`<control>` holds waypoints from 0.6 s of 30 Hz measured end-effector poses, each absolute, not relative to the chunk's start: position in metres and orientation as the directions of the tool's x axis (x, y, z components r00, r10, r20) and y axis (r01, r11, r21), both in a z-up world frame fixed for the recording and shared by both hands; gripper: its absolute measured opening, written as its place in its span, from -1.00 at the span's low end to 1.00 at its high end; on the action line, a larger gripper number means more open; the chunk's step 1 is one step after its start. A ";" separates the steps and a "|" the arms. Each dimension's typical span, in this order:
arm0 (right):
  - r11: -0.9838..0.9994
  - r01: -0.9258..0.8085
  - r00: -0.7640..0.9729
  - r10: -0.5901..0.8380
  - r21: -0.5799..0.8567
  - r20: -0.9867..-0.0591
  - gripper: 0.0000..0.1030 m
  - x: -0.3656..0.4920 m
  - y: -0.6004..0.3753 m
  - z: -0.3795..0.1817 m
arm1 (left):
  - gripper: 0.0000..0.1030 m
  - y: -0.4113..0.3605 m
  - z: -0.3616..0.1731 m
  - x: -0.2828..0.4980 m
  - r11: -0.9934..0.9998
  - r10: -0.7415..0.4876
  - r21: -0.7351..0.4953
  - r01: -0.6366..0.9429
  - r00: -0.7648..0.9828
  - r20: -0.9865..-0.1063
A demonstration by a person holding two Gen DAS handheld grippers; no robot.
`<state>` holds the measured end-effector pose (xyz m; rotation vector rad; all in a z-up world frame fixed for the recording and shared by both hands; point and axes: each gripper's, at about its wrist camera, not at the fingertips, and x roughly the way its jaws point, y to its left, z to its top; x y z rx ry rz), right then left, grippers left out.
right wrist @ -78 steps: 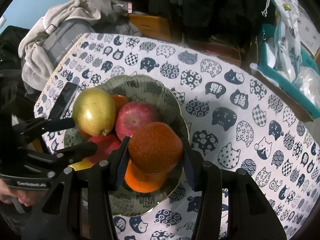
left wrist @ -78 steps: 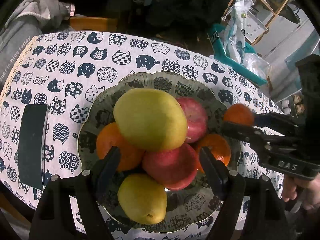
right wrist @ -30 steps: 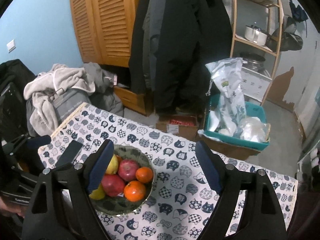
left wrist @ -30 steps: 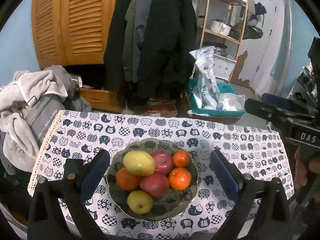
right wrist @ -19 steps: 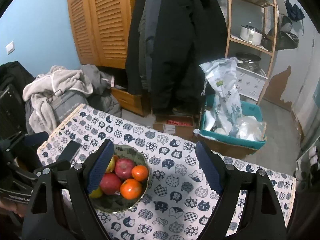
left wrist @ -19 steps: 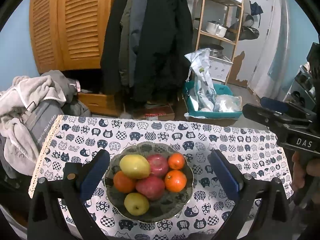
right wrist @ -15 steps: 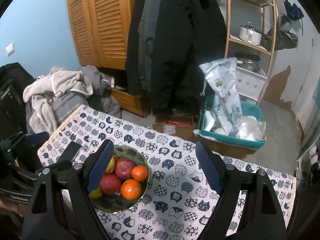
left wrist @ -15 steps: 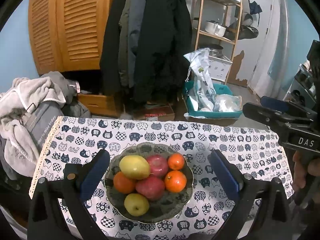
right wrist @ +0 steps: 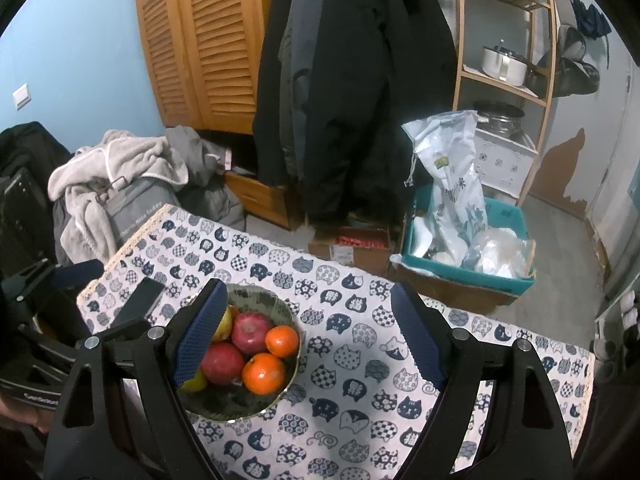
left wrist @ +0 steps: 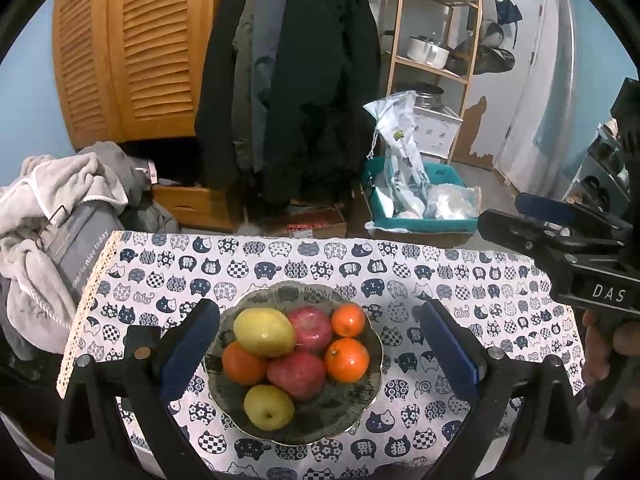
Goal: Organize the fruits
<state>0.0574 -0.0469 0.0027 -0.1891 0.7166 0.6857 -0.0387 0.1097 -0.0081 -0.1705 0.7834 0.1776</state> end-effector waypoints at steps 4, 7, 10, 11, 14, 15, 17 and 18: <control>0.766 -0.639 0.551 0.515 0.065 -0.657 0.61 0.056 -0.047 0.001 | 0.97 0.110 -0.009 -0.039 0.971 0.104 -0.078 -0.228 0.688 -0.718; 0.767 -0.639 0.550 0.514 0.065 -0.658 0.61 0.056 -0.047 0.001 | 0.96 0.109 -0.008 -0.041 0.971 0.109 -0.072 -0.227 0.692 -0.713; 0.768 -0.637 0.551 0.513 0.065 -0.659 0.61 0.055 -0.047 0.001 | 0.96 0.107 -0.007 -0.041 0.973 0.108 -0.069 -0.222 0.696 -0.710; 0.768 -0.637 0.551 0.512 0.064 -0.659 0.61 0.056 -0.047 0.001 | 0.96 0.107 -0.006 -0.042 0.973 0.108 -0.068 -0.220 0.698 -0.707; 0.768 -0.637 0.552 0.512 0.064 -0.658 0.61 0.055 -0.048 0.002 | 0.96 0.105 -0.004 -0.043 0.975 0.112 -0.060 -0.216 0.704 -0.702; 0.768 -0.637 0.552 0.512 0.063 -0.658 0.61 0.055 -0.048 0.002 | 0.96 0.104 -0.004 -0.043 0.975 0.115 -0.058 -0.216 0.704 -0.701; 0.767 -0.638 0.552 0.513 0.063 -0.658 0.61 0.055 -0.048 0.002 | 0.96 0.103 -0.003 -0.043 0.975 0.113 -0.059 -0.214 0.706 -0.699; 0.768 -0.637 0.552 0.513 0.064 -0.658 0.61 0.055 -0.048 0.002 | 0.97 0.103 -0.003 -0.042 0.975 0.113 -0.060 -0.214 0.706 -0.699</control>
